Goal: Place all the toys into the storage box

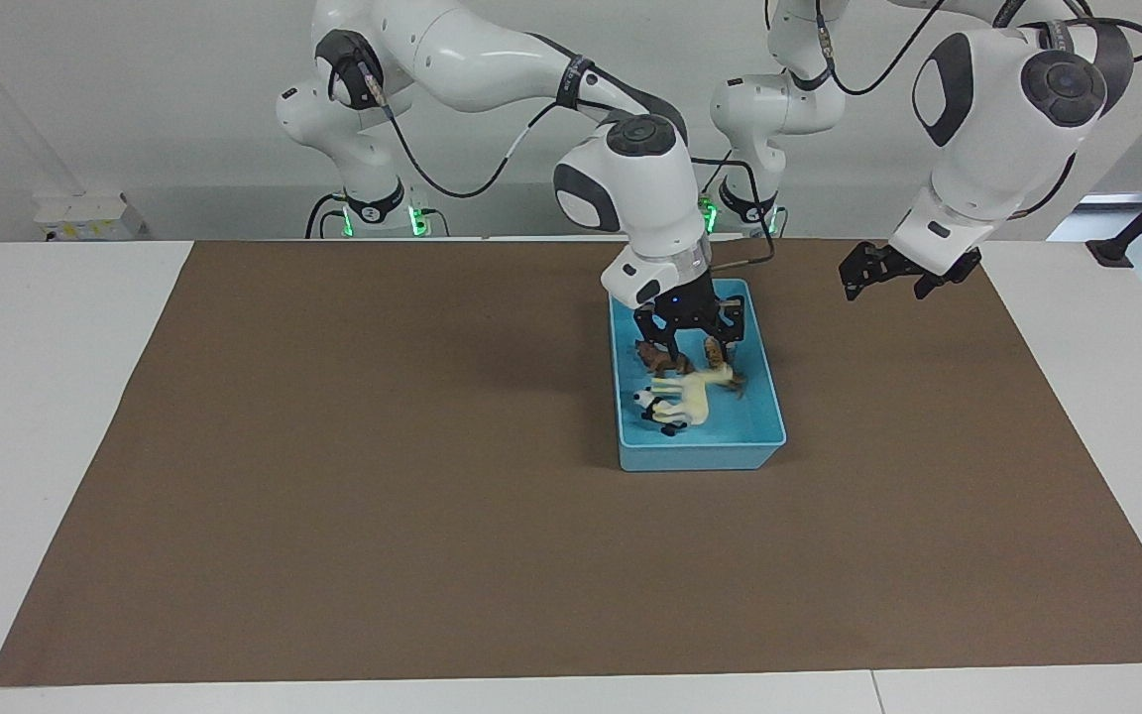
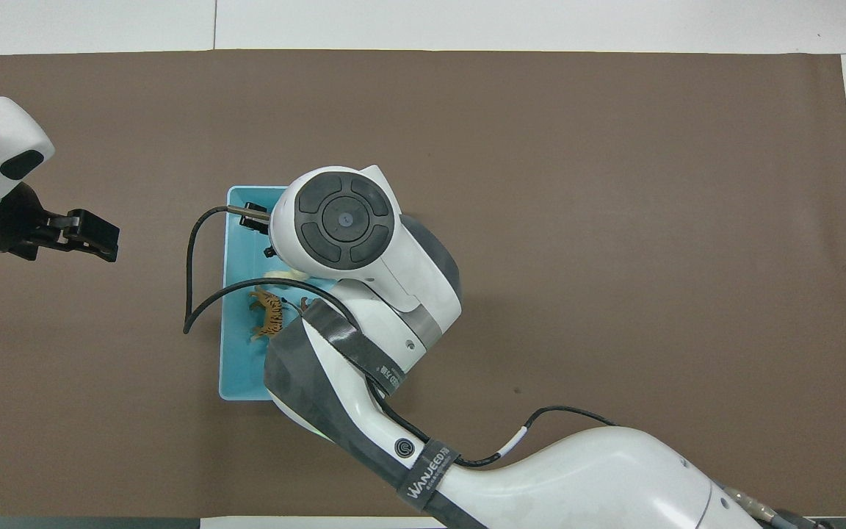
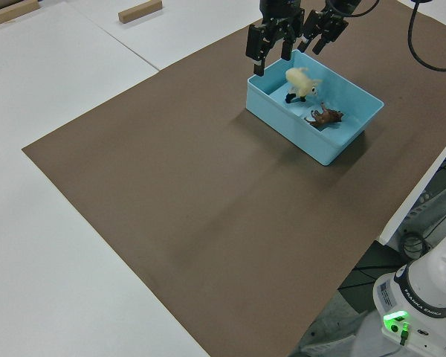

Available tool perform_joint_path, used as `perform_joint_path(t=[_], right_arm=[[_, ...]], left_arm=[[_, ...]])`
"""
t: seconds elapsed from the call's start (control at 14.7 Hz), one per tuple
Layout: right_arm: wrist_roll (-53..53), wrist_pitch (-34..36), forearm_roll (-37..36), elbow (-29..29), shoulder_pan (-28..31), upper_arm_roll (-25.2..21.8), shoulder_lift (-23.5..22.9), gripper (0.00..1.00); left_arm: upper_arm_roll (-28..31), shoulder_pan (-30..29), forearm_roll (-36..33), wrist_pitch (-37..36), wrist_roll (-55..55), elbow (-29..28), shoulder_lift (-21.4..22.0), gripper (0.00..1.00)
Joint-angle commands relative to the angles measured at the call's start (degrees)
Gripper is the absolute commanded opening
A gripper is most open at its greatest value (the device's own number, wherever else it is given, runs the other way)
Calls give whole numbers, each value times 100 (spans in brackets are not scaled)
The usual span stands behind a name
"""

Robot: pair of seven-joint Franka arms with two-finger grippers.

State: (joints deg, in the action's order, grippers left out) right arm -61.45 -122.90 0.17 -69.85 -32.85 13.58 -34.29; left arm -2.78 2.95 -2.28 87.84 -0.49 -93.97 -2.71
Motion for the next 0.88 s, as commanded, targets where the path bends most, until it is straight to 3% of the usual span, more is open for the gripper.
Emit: perform_joint_path(t=[0.0,0.34,0.54,0.82], right_arm=[[-402,318,141,138,16,-13,80,100],[25,853,-429,-46,506,-180,825,100],[1918,1634,-430,-344,1392,-189,1432,100],[5388,1892,-430,-714,2877,-180,1934,100]], left_arm=[[216,232,79,-48,119,247,-151,100],[138,66,78,-92,137,256,-142,100],[180,109,52,-65,137,326,-64,100],[181,65,78,14,181,309,42,100]])
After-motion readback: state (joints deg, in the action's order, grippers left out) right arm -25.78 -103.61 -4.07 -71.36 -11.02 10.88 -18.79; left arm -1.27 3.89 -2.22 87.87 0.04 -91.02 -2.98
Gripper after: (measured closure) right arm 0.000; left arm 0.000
